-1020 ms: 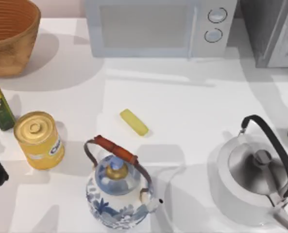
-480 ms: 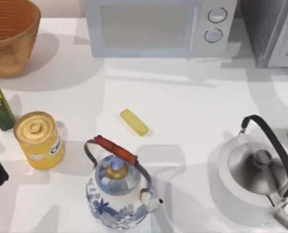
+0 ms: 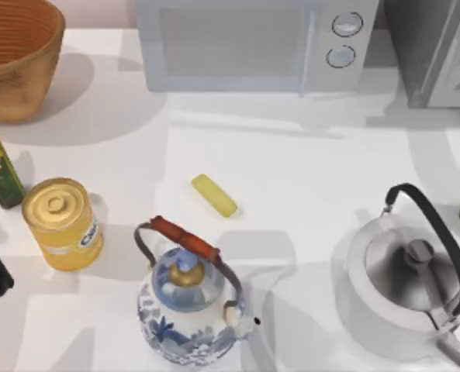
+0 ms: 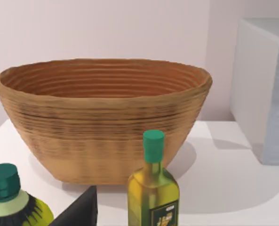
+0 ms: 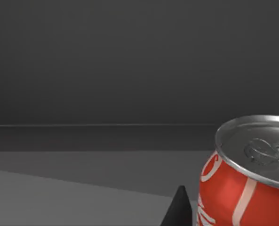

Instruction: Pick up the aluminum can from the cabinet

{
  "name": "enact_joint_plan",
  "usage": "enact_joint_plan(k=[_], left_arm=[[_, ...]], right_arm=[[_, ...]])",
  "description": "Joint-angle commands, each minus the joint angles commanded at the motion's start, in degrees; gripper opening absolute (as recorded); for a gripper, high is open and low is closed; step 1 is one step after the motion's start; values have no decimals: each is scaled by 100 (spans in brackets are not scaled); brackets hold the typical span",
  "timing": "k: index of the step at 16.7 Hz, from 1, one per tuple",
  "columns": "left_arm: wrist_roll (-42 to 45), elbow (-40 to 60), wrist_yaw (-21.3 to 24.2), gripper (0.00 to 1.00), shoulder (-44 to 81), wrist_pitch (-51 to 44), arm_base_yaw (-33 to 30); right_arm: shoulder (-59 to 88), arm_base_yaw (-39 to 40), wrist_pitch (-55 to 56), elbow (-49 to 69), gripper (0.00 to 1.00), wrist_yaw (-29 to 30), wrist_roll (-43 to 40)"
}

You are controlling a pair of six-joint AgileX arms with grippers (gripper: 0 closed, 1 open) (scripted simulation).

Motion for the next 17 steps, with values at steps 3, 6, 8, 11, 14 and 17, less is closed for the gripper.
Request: enact_joint_plan(k=[3, 6, 8, 11, 14, 17], left_arm=[[0, 0, 0, 100, 0, 0, 0], [0, 0, 0, 100, 0, 0, 0], [0, 0, 0, 100, 0, 0, 0], [0, 0, 0, 100, 0, 0, 0], [0, 0, 0, 100, 0, 0, 0], [0, 0, 0, 100, 0, 0, 0]], right_arm=[[-936, -185, 395, -1411, 0, -212, -13], [-2070, -406, 875, -3193, 0, -476, -26], [-2873, -569, 1224, -4503, 0, -664, -34], [-4091, -818, 1754, -6443, 0, -941, -45], [-5232, -1052, 2247, -8065, 0, -1191, -55], [-6134, -1242, 2646, -9157, 0, -1390, -61]])
